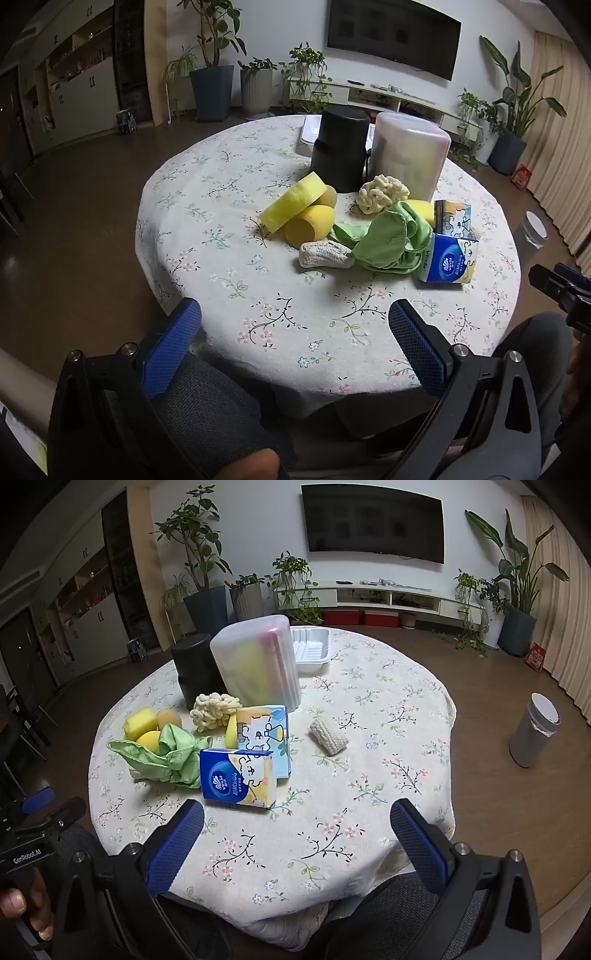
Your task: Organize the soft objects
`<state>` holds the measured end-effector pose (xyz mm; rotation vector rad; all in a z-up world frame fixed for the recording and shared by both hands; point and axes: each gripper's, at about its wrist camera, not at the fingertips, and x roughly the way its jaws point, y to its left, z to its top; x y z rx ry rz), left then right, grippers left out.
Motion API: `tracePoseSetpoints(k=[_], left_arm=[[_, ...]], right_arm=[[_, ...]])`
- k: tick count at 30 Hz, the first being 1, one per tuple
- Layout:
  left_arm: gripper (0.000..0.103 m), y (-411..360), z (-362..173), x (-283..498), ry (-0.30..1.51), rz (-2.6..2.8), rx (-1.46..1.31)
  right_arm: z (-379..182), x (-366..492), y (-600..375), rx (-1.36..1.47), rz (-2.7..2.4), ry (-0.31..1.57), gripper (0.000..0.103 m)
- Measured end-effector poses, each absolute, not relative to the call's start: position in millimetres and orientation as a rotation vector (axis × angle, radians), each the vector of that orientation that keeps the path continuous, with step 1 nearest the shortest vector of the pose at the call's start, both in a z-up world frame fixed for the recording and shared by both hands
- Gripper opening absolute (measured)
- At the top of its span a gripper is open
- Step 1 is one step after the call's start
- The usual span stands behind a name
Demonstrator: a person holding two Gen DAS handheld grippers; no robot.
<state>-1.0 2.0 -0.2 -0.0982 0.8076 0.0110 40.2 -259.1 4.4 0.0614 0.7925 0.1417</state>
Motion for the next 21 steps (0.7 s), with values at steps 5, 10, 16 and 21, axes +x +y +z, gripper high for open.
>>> tracePoseSetpoints(k=[5,10,16,21], left_arm=[[0.103,0.4,1.3,0.0,0.811,0.015,-0.09],[0.103,0.9,1.7,-0.2,0.813,0.014,-0.093],[0.103,2.2,-0.1,-0.5,0.813,0.012,-0.095],[0.103,2.6,-4.3,-0.1,0.813,0.008,-0.101]], right_arm=[[3.3,40.1,-258.9,0.057,0.139,0.789,0.103],[2.8,40.1,-258.8,0.056,0.138,0.79,0.103],[1.7,40.2,-258.6,0.056,0.138,0.792,0.103],[1.0,40.2,-258.6,0.055,0.138,0.792,0.103]])
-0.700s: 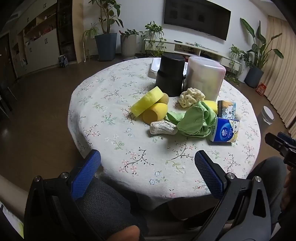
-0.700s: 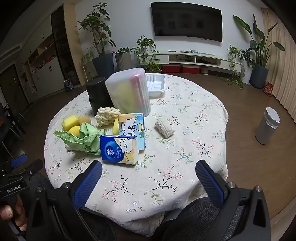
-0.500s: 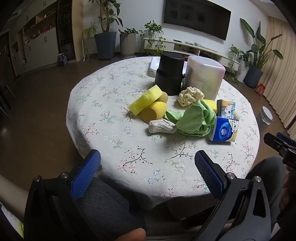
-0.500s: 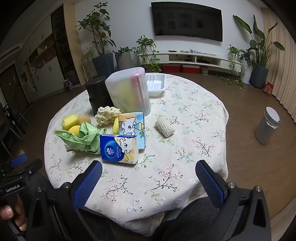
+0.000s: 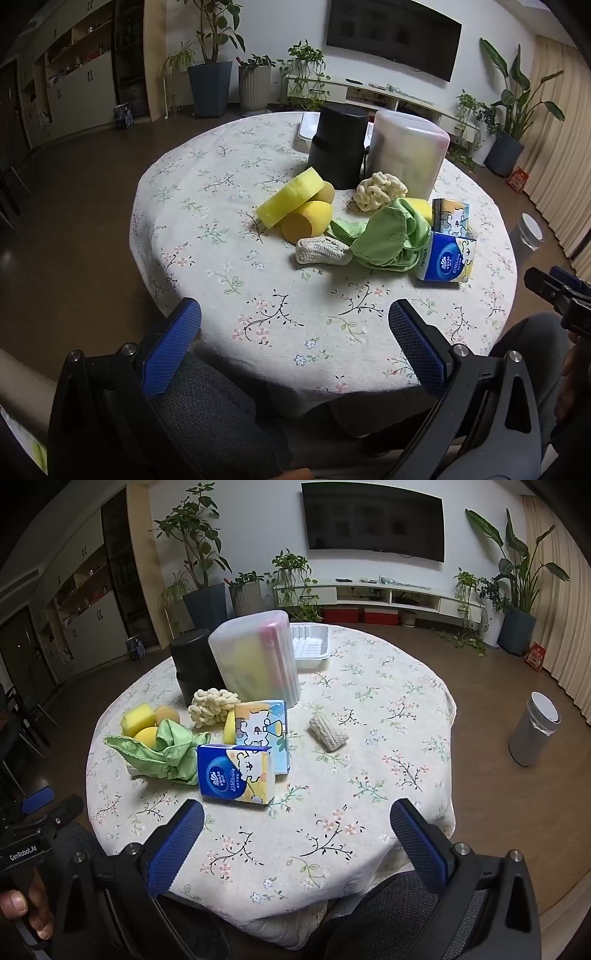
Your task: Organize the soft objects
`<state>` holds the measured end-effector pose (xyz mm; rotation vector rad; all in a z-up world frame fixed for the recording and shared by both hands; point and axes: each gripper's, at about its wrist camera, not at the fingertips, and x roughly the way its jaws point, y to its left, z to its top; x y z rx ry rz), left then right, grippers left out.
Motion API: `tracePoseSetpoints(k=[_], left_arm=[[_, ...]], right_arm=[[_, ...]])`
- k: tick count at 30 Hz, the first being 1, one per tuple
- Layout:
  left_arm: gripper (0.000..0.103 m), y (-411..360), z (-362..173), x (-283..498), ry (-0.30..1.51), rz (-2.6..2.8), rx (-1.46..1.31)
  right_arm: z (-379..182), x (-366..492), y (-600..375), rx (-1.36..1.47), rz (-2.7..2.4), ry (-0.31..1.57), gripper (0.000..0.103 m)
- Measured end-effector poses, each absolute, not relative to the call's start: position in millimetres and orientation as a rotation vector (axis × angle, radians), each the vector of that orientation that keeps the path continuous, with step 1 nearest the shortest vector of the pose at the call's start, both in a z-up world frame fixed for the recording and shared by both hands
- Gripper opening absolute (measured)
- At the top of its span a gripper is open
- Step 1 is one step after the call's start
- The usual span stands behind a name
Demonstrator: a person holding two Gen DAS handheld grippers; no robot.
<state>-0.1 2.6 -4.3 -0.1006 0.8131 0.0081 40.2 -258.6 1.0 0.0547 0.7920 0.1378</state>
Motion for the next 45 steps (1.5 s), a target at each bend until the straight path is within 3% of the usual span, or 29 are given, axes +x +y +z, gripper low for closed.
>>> tracePoseSetpoints(k=[45], left_arm=[[0.103,2.2,-8.8,1.5,0.83,0.019,-0.098]], right_arm=[[-3.0,41.5,-259.4,0.049,0.134,0.801,0.103]])
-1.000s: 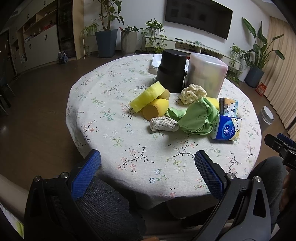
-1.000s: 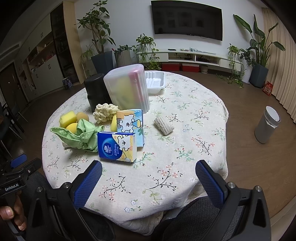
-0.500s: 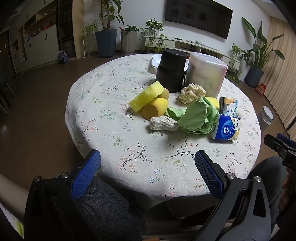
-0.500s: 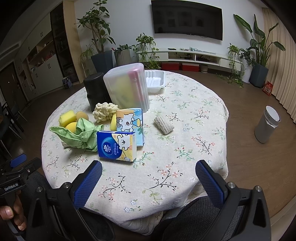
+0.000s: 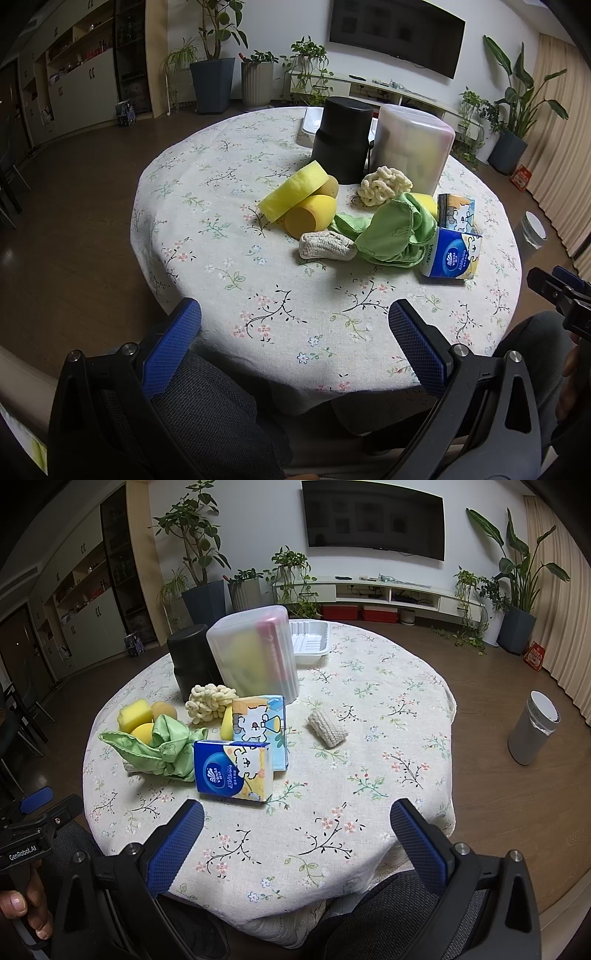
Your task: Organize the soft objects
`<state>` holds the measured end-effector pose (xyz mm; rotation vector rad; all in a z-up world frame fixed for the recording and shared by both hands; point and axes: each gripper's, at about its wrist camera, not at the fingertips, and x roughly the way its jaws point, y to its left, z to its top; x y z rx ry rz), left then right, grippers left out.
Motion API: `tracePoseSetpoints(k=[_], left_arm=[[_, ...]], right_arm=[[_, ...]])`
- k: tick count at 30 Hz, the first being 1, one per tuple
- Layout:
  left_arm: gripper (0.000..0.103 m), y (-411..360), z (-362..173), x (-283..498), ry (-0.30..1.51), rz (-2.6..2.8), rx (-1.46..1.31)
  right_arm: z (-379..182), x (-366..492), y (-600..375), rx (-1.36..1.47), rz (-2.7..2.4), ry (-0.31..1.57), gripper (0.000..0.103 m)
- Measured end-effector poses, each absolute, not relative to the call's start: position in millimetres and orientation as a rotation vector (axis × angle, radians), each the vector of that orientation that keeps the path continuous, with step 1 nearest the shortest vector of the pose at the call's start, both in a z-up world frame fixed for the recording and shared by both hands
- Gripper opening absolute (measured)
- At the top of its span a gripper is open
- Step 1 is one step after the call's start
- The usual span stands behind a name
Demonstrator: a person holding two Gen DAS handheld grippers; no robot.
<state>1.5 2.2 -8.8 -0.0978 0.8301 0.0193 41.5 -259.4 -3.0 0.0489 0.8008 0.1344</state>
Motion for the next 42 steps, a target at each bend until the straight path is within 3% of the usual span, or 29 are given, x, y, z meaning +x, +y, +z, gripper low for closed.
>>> tracePoseSetpoints(k=[32,36,42], left_arm=[[0.103,8.3,-27.2,8.8,0.866,-0.033,-0.142],[0.103,27.2,-35.2,17.2,0.867,-0.16,-0.329],[0.103,24.3,-21.3,36.6,0.794,-0.211,-0.237]], right_arm=[[-13.1,47.4,-265.4,0.058,0.138,0.832,0.103],[-11.5,63.1,-279.8,0.062,0.147,0.842,0.103],[-13.6,111.6,-304.1,0.055,0.138,0.871,0.103]])
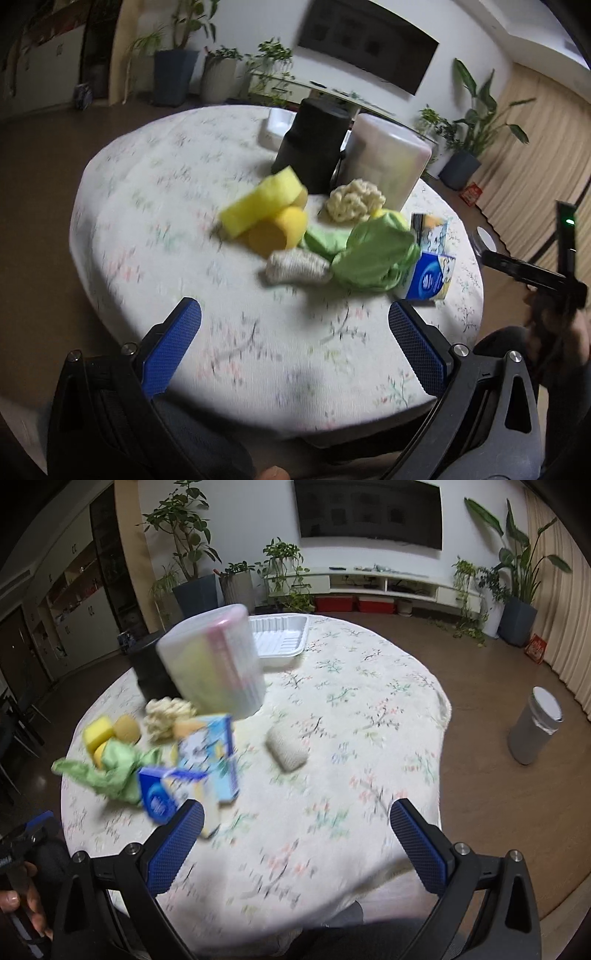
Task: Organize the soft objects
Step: 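Reach the left tool to the yellow sponge while the right tool reaches the white knitted roll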
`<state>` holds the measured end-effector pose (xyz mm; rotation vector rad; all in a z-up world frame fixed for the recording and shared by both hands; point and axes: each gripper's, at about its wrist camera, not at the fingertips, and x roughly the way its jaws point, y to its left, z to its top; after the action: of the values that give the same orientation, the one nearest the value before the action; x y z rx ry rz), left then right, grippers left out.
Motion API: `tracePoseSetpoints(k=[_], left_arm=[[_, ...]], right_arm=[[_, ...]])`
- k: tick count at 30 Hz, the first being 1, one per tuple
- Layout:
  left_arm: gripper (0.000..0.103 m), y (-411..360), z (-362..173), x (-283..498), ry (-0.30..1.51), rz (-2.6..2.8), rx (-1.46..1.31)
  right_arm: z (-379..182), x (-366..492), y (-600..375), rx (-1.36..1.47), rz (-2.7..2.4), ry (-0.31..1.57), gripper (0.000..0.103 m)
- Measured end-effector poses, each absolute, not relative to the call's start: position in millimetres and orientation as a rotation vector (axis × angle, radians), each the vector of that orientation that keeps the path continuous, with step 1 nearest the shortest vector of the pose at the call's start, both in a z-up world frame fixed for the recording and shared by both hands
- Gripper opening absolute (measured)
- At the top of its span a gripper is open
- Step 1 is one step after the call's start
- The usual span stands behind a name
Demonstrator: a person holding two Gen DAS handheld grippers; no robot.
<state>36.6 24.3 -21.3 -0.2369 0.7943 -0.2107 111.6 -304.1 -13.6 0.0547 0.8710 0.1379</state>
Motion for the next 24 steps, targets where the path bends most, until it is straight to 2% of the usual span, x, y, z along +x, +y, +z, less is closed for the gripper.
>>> tracePoseSetpoints(k=[4,6,9,17,20,24], left_arm=[[0.103,23.4,-15.0,63.6,0.855,-0.184,-0.141],[0.103,33.0,-18.2,80.9,0.914,-0.175,-0.174],[0.103,45.0,-16.6,97.9,0.901,-0.181,-0.185],[0.103,38.5,-20.2,146.4,0.943,-0.259,0.097],[0.103,43.5,-22.1,158.5,0.947,-0.326,0.14],[0.103,46.1,-20.8,169.0,0.939,-0.411,0.183]], right_arm=[[-23.3,145.9,-299.6,-0.023,0.15,0.905,0.103],[-27.3,158.2,-294.4,-0.037,0.183,0.931,0.1],[-34.3,172.7,-288.4,-0.063,0.214,0.972,0.094],[-49.7,202.2,-281.1,-0.078,0.264,1.059,0.09],[-51.4,207.7,-276.5,-0.096,0.286,1.061,0.083],[-59.6,215.3,-271.1,-0.112,0.318,1.083,0.069]])
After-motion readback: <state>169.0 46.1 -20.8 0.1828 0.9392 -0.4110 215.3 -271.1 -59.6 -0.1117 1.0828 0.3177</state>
